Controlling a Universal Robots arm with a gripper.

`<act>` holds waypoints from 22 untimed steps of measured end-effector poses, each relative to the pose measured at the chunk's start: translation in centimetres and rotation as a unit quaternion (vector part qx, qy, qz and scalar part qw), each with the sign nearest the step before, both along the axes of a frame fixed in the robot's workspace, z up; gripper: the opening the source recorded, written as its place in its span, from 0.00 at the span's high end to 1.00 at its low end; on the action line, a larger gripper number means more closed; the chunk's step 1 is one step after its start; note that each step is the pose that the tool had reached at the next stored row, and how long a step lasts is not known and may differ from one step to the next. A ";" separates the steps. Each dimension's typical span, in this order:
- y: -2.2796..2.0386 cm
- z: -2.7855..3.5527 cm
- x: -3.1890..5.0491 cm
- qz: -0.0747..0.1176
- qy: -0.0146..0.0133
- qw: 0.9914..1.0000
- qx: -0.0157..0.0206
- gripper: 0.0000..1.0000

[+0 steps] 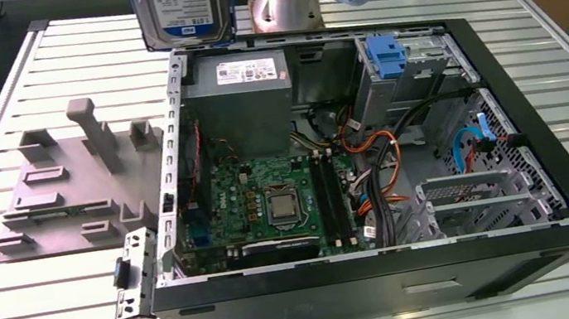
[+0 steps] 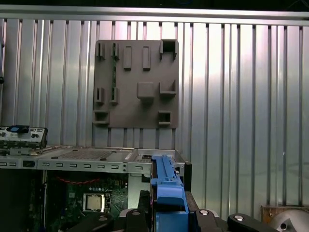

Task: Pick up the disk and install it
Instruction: 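Pick up the disk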

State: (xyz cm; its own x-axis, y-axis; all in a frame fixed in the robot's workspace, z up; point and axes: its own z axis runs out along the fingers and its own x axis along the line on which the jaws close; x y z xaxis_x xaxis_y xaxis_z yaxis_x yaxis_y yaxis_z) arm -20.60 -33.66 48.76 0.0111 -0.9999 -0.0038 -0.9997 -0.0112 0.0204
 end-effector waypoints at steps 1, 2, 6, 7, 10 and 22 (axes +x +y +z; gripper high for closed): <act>0.00 0.00 0.03 0.000 0.000 1.000 0.000 0.63; 0.00 0.00 0.06 0.000 0.000 1.000 0.000 0.63; 0.00 -0.01 0.20 0.000 0.000 1.000 0.000 0.63; 0.00 0.00 0.23 0.000 0.000 1.000 0.000 0.63; 0.00 -0.01 0.32 0.000 0.000 1.000 0.000 0.63; 0.00 -0.01 0.72 0.000 0.000 1.000 0.000 0.63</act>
